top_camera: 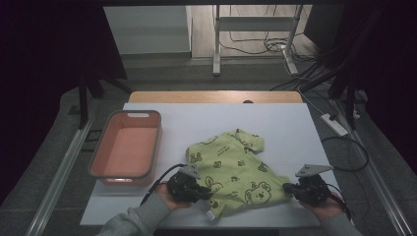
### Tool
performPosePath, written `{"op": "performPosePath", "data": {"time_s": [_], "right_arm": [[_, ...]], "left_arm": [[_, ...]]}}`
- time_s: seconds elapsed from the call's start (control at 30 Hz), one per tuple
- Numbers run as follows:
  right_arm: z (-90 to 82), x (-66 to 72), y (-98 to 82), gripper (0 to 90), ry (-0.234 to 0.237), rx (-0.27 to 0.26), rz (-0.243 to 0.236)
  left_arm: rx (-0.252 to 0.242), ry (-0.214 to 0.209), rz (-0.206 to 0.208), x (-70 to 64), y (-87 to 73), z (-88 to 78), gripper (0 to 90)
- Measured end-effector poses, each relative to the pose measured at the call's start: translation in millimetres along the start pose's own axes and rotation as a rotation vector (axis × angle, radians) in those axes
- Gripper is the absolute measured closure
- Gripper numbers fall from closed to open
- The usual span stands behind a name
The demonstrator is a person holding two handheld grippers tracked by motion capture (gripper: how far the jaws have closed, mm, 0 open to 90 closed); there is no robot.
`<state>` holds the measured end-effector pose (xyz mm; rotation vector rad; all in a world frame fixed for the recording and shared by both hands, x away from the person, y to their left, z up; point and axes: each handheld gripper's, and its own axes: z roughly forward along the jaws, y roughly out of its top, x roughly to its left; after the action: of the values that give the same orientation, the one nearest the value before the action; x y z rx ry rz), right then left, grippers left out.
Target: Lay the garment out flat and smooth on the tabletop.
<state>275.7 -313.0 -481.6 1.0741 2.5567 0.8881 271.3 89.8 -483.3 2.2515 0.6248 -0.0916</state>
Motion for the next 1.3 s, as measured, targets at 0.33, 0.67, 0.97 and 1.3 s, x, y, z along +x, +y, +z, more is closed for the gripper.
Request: {"op": "performPosePath", "data": {"time_s": [0.33, 0.67, 0.97, 1.3], "right_arm": [[5.4, -1.2, 3.9, 88.0, 0.001, 0.002, -0.009], [5.4, -1.1, 2.6, 76.7, 0.007, -0.024, -0.011], [1.1, -0.3, 6.5, 51.7, 0.002, -0.090, 0.002], [-5.9, -8.2, 30.8, 42.5, -0.031, -0.188, 0.018]], "left_arm": [[-0.116, 0.312, -0.174, 58.0, 37.6, -23.0, 46.1], [-0.008, 0.346, -0.271, 99.1, 49.6, 8.8, 40.0], [0.047, 0.264, -0.259, 105.7, 45.1, 13.3, 74.1], [0.040, 0.152, -0.098, 56.1, 43.2, 27.7, 86.9]]}}
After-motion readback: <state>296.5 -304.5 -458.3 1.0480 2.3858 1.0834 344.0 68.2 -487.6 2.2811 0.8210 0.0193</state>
